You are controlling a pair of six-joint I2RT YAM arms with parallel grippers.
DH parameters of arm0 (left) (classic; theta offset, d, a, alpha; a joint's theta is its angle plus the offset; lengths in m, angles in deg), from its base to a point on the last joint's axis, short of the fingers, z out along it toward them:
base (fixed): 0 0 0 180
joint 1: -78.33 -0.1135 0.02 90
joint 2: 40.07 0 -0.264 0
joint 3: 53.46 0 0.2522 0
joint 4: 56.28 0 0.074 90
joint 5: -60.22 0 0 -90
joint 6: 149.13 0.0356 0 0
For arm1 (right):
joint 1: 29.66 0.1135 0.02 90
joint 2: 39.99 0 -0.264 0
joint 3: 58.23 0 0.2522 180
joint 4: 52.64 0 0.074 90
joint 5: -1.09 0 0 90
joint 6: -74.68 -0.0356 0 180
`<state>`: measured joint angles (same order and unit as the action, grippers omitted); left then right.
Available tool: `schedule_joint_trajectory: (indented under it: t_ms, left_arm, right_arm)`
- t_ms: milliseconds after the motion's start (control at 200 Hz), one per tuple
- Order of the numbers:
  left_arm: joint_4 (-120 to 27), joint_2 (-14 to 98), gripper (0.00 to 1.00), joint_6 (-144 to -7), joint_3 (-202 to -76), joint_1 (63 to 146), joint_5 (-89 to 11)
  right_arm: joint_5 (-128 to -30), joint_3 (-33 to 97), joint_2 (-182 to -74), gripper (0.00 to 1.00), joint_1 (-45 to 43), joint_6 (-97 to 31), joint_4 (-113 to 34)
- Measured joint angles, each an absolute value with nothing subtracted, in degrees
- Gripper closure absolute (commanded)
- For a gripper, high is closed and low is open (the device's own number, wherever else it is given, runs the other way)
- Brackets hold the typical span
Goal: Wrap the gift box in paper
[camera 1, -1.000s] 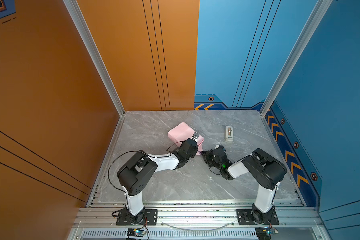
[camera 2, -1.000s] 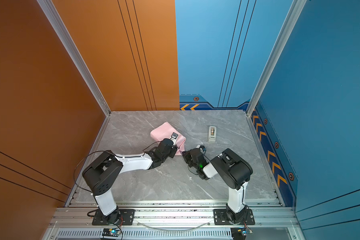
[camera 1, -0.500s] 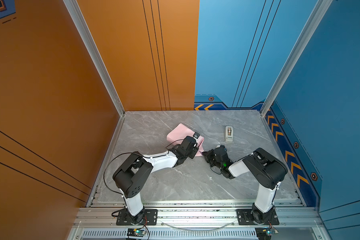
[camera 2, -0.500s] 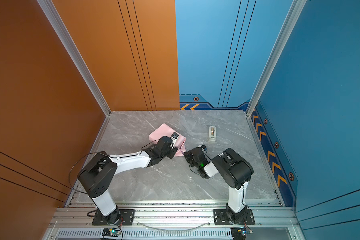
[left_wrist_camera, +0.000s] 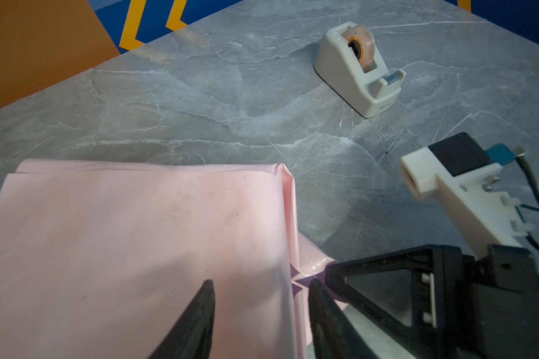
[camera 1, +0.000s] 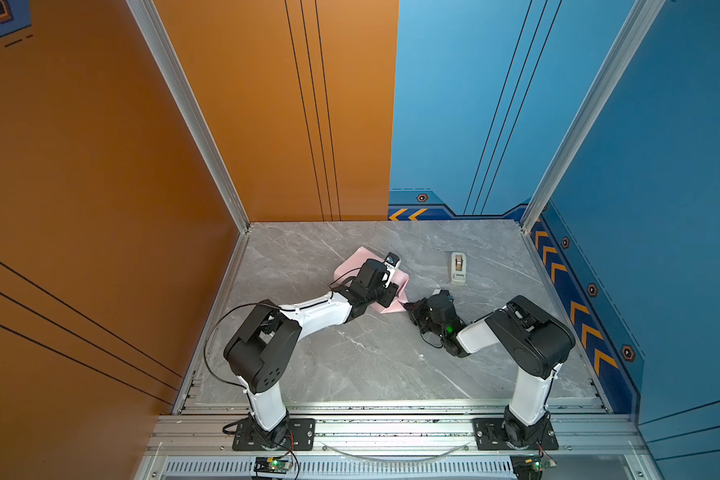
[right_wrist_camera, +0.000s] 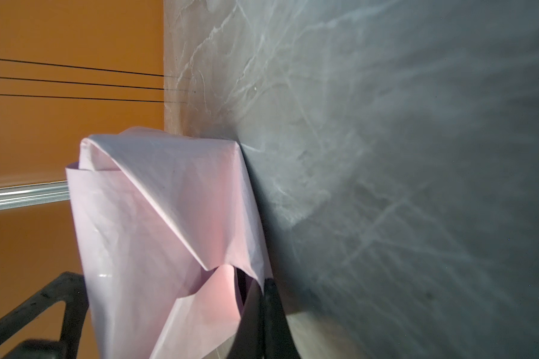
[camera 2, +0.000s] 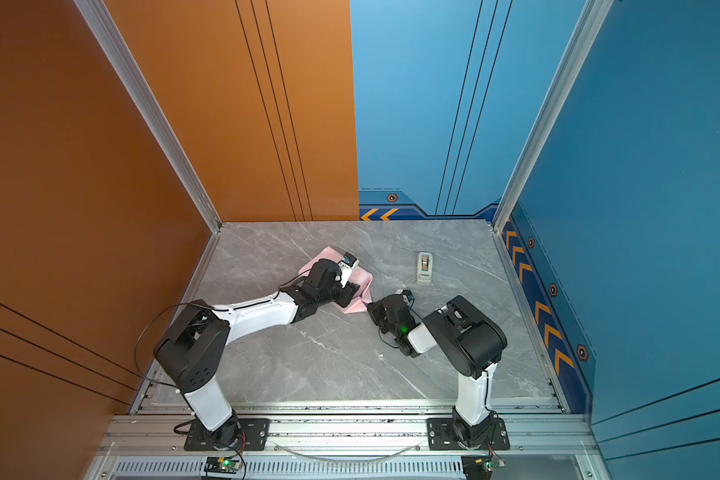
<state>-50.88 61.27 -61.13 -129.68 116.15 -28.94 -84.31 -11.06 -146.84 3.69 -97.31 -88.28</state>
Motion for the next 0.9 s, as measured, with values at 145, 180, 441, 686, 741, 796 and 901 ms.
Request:
schedule_joint_trajectory:
  t_ms: [145, 180, 441, 686, 741, 796, 901]
  left_arm:
    - [-51.1, 63.1, 0.68, -62.4, -131.4, 114.9, -30.5]
    - [-51.3, 63.6, 0.69, -62.7, -131.9, 114.7, -30.8]
    - [-51.5, 66.9, 0.70, -63.3, -134.6, 114.4, -31.6]
    - [-52.3, 68.6, 0.69, -63.3, -135.2, 114.5, -32.0]
    - [-52.3, 68.6, 0.68, -63.2, -135.2, 114.5, -32.0]
    - [-52.3, 68.6, 0.64, -63.2, -135.2, 114.5, -32.0]
    - [-51.2, 68.2, 0.54, -63.1, -135.5, 114.5, -32.0]
  right_arm:
    - [-84.0, -11.0, -146.8, 1.00, 3.7, -96.7, -88.3]
    - [-83.9, -11.0, -146.8, 1.00, 3.6, -96.5, -88.3]
    - [-83.1, -10.9, -146.8, 1.00, 3.4, -96.1, -88.0]
    - [-82.9, -10.8, -146.8, 1.00, 2.9, -95.4, -87.5]
    - [-82.9, -10.7, -146.5, 1.00, 2.9, -94.8, -86.9]
    - [-82.8, -10.6, -146.0, 1.00, 2.6, -94.3, -86.0]
    - [-82.5, -10.0, -144.7, 1.00, 2.5, -93.2, -84.5]
